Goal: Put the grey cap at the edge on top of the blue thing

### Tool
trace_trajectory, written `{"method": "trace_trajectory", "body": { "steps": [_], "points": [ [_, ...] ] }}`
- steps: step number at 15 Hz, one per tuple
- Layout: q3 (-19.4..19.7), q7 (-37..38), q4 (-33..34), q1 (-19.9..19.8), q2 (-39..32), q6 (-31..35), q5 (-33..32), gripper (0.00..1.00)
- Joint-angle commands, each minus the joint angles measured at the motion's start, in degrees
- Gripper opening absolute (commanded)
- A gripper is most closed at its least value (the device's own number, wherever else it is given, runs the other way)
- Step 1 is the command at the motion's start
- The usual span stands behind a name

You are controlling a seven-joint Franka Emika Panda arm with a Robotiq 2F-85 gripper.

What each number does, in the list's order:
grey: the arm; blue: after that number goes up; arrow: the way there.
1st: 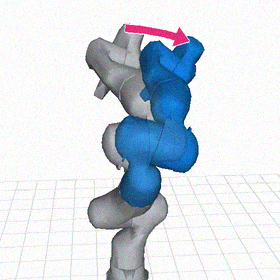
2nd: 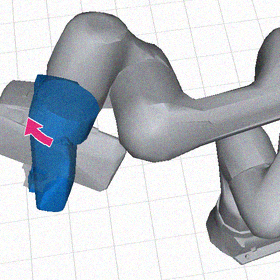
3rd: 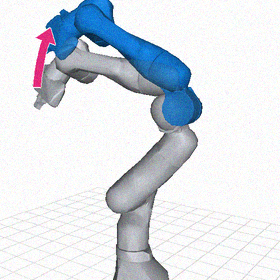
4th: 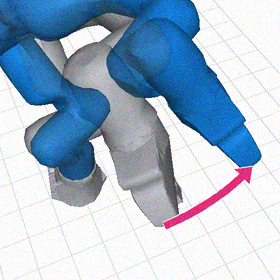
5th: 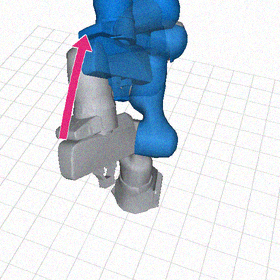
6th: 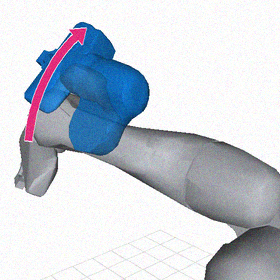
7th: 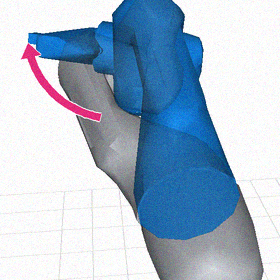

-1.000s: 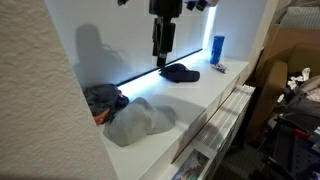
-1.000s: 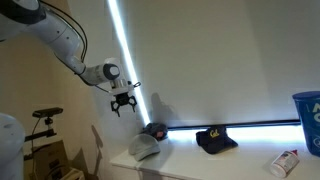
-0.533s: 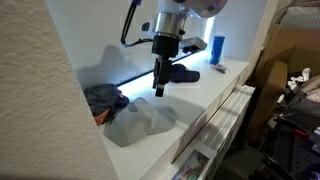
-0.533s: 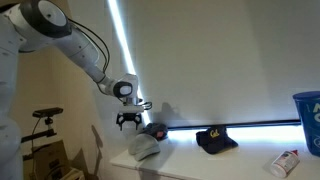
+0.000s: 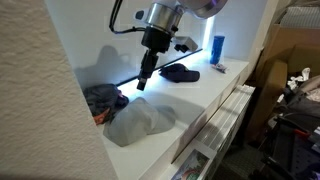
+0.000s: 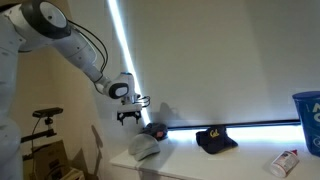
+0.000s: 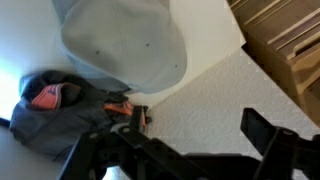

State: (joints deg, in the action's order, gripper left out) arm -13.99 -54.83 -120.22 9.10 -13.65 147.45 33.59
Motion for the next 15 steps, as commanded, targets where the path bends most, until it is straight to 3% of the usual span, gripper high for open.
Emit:
{"method": "trace_trajectory", "body": {
  "steps": [1,2,3,4,8,9,13,14,15],
  "points": [
    [-2.2,-6.5,0.9,1.8,-6.1,15.8,5.2,1.00],
    [-4.5,-5.5,0.9,0.4,-8.1,19.7,3.5,1.00],
    [-3.3,-0.9,0.8,1.4,-9.5,20.5,-1.2,1.00],
    [-5.7,-0.7,-0.2,-1.2,-6.1,17.3,-0.9,1.00],
    [-6.5,2.1,0.0,-1.7,-10.1,20.8,-5.0,1.00],
    [-4.0,5.6,-0.2,-0.3,-10.3,20.2,-8.5,1.00],
    [3.8,21.5,-0.4,2.6,-13.0,29.3,-25.2,1.00],
    [-1.7,20.9,-0.4,-1.6,-11.9,26.0,-26.1,1.00],
    [0.0,23.9,-0.3,-1.1,-12.6,27.4,-28.9,1.00]
  ]
}}
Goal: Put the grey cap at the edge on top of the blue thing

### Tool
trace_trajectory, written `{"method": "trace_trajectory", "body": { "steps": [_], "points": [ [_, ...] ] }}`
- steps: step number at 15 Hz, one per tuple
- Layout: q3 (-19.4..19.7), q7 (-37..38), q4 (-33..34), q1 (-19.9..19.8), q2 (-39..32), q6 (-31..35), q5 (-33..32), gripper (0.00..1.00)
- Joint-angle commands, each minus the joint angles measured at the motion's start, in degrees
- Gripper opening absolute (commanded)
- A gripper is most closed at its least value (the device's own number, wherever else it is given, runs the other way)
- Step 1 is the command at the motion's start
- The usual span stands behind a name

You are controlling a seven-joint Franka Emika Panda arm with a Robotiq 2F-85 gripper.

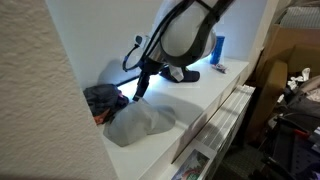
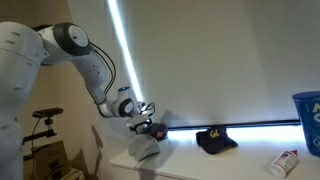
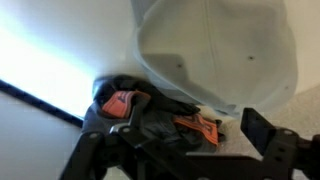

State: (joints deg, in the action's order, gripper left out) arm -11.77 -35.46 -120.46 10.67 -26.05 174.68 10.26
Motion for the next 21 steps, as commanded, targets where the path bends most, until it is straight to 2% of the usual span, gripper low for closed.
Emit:
{"method": "trace_trajectory", "body": {
  "steps": [1,5,6,8,9,11,15,16,17,18,19,20,21],
  "points": [
    [-1.4,5.6,-0.1,-2.6,-0.8,0.9,-6.7,1.00],
    [-1.1,5.9,0.0,-2.1,-1.0,1.3,-6.9,1.00],
    [-2.0,6.0,1.3,-3.0,-1.9,-2.2,-8.1,1.00],
    [2.2,12.2,3.2,-0.1,-3.1,-7.8,-12.7,1.00],
    [-1.2,11.2,1.0,-2.6,-1.7,-3.8,-12.7,1.00],
    [0.0,13.2,1.8,-2.1,-2.5,-6.1,-14.1,1.00],
    [0.2,13.3,2.4,-2.0,-3.1,-6.4,-14.2,1.00],
    [-8.9,6.7,5.6,-8.8,-5.7,-7.9,-10.0,1.00],
    [-11.9,1.4,8.4,-10.0,-7.7,-8.8,-4.8,1.00],
    [-16.3,2.5,13.2,-12.9,-10.6,-12.5,-6.5,1.00],
    [-10.1,7.1,5.4,-8.7,-5.5,-7.9,-9.3,1.00],
    [-13.2,5.8,8.1,-10.4,-7.0,-9.7,-8.4,1.00],
    [-14.6,5.4,10.3,-11.2,-8.2,-10.8,-8.0,1.00]
  ]
}}
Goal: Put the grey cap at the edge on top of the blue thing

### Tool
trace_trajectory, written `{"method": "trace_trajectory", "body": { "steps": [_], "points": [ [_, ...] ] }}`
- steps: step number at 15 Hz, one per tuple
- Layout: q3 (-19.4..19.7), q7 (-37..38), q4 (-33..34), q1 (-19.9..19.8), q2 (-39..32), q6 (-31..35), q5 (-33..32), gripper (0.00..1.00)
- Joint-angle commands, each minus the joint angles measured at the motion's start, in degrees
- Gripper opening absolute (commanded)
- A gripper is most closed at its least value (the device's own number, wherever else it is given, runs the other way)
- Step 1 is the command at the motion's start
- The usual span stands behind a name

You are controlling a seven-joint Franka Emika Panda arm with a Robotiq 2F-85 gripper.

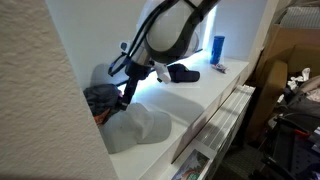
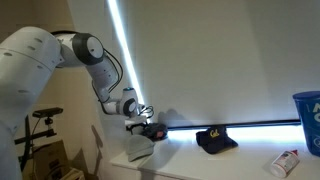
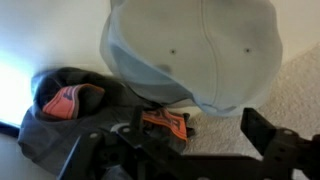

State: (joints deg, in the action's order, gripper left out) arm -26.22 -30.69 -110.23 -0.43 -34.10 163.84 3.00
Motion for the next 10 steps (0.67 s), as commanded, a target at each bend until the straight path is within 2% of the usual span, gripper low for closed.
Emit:
{"method": "trace_trajectory", "body": {
  "steps": [1,5,6,7,8,9,10],
  "points": [
    [-0.7,0.4,1.3,-0.5,-0.9,-0.3,-0.6,1.00],
    [-0.7,0.2,2.4,-0.7,-2.3,-0.4,-0.6,1.00],
    [0.4,1.2,2.8,0.3,-2.5,-1.8,-1.2,1.00],
    [-0.6,0.5,3.4,0.3,-3.6,-2.8,-1.3,1.00],
    [1.0,1.6,3.8,1.8,-4.2,-3.4,-2.3,1.00],
    [-0.4,0.8,2.4,0.1,-2.8,-1.6,-1.3,1.00],
    [-0.3,1.0,2.4,0.4,-3.0,-1.7,-1.4,1.00]
  ]
}}
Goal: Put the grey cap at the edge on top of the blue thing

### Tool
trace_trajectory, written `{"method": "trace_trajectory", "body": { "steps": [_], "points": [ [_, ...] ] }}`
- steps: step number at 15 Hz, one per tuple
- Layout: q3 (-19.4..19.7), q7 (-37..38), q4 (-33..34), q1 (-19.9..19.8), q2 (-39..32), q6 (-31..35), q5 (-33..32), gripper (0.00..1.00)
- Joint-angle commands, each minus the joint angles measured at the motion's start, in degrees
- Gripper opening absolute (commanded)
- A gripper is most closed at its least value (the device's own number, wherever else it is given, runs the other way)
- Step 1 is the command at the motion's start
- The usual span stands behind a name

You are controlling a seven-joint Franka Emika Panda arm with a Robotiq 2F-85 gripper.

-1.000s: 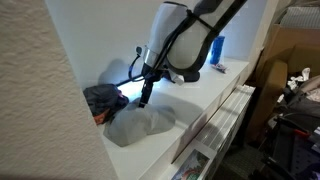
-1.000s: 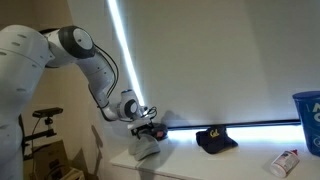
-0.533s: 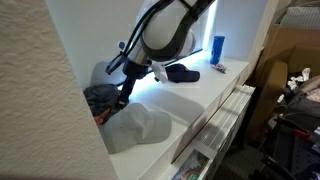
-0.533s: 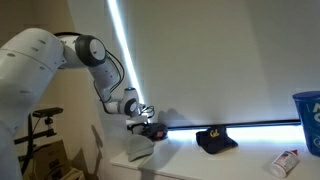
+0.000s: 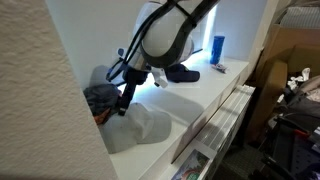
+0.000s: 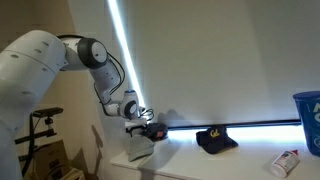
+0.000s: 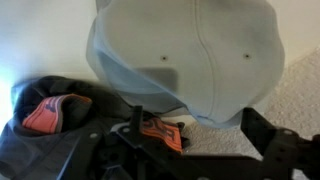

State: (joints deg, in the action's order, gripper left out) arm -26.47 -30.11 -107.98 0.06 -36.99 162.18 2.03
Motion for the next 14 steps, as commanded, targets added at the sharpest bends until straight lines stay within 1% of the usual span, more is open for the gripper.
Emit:
{"method": "trace_trajectory", "body": {
  "steps": [1,4,6,7,8,11,12,13,14],
  "points": [
    [-0.1,0.4,0.2,0.0,-0.2,0.0,-0.5,1.00],
    [-0.1,0.4,0.2,-0.1,-0.1,0.0,-0.4,1.00],
    [-0.8,0.3,1.0,-0.9,-2.3,-2.3,0.8,1.00],
    [0.3,1.1,1.0,-0.5,-2.9,-2.8,0.6,1.00],
    [0.0,0.9,0.2,0.0,-1.0,-1.3,0.0,1.00],
    [0.3,1.3,0.3,-0.2,-2.8,-1.4,-0.1,1.00],
    [0.4,1.3,0.3,-0.2,-2.9,-1.4,-0.1,0.75],
    [0.6,1.6,0.2,-0.1,-2.4,-1.2,-0.3,0.75],
    [0.7,1.8,0.0,0.0,-2.0,-0.7,-0.3,0.68]
  ]
}}
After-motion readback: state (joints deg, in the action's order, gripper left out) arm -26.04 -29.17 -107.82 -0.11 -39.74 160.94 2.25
